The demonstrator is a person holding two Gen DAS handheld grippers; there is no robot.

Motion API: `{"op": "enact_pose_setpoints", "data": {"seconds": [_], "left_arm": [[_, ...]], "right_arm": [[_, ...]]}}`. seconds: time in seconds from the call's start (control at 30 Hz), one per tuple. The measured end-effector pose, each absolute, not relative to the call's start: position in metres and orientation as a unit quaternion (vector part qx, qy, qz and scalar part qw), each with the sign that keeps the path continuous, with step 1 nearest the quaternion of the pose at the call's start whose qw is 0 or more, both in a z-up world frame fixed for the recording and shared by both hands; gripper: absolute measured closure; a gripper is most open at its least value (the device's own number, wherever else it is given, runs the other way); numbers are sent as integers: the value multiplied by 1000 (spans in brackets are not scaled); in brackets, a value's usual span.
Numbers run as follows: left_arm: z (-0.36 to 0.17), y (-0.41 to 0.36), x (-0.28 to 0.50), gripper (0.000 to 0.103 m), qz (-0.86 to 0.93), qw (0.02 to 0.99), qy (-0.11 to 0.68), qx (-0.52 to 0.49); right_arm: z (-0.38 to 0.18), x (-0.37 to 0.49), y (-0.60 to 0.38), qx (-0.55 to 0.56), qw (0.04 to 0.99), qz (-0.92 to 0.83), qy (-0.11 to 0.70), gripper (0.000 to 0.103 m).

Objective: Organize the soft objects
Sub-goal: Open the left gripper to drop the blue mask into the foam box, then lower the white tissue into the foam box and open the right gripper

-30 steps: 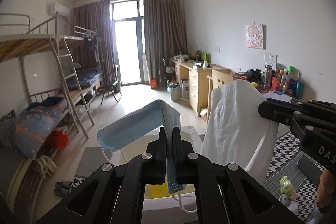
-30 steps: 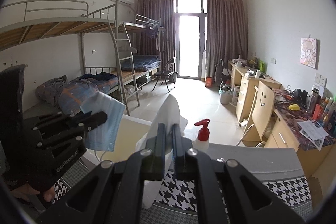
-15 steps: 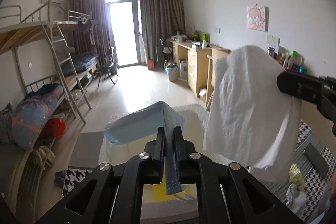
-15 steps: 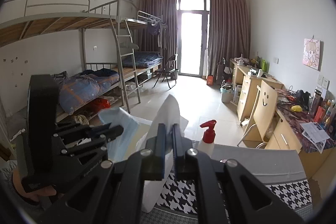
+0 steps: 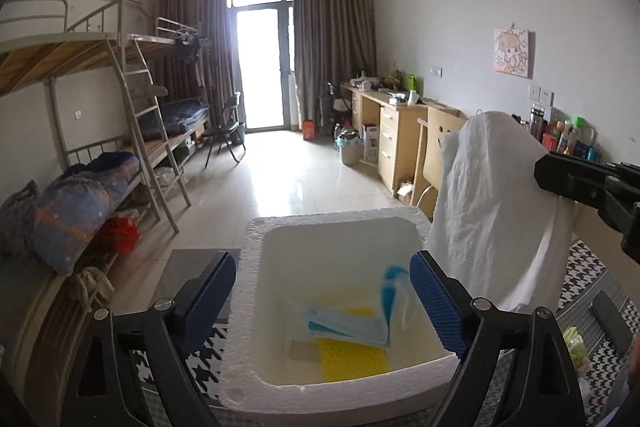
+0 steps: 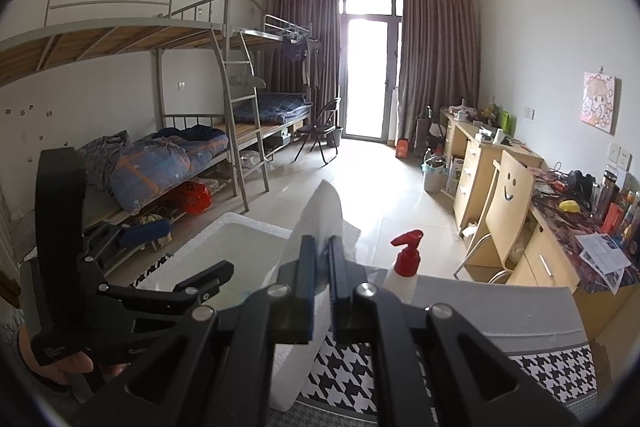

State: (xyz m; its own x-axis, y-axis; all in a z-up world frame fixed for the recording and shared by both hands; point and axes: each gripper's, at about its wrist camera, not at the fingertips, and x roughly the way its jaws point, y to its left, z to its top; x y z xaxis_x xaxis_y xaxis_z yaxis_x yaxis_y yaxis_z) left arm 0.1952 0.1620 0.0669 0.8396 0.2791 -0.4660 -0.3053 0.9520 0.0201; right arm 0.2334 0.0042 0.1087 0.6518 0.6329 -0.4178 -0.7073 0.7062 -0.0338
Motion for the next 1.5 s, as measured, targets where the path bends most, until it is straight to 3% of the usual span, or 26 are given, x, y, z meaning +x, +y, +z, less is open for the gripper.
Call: {"op": "enact_pose_setpoints", "data": {"seconds": [0.43,1.33,1.37,1.43,1.5], "left_arm": [[73,173,173,1,197,957,212,-30],[67,204,140,1,232,950,205,-40],[66,204,139,1,233,950,206,-40],[66,206,138,1,234,949,206,-40],[66,208,137,1,235,949,206,-42]], "right_arm": [[107,232,27,-102,892,393,197,95],[86,245,75,-113,869,415,244,94],[85,245,76,-114,869,414,246,90],[81,246,80,-117,869,410,253,71],[79,248,81,-115,869,408,256,39]]}}
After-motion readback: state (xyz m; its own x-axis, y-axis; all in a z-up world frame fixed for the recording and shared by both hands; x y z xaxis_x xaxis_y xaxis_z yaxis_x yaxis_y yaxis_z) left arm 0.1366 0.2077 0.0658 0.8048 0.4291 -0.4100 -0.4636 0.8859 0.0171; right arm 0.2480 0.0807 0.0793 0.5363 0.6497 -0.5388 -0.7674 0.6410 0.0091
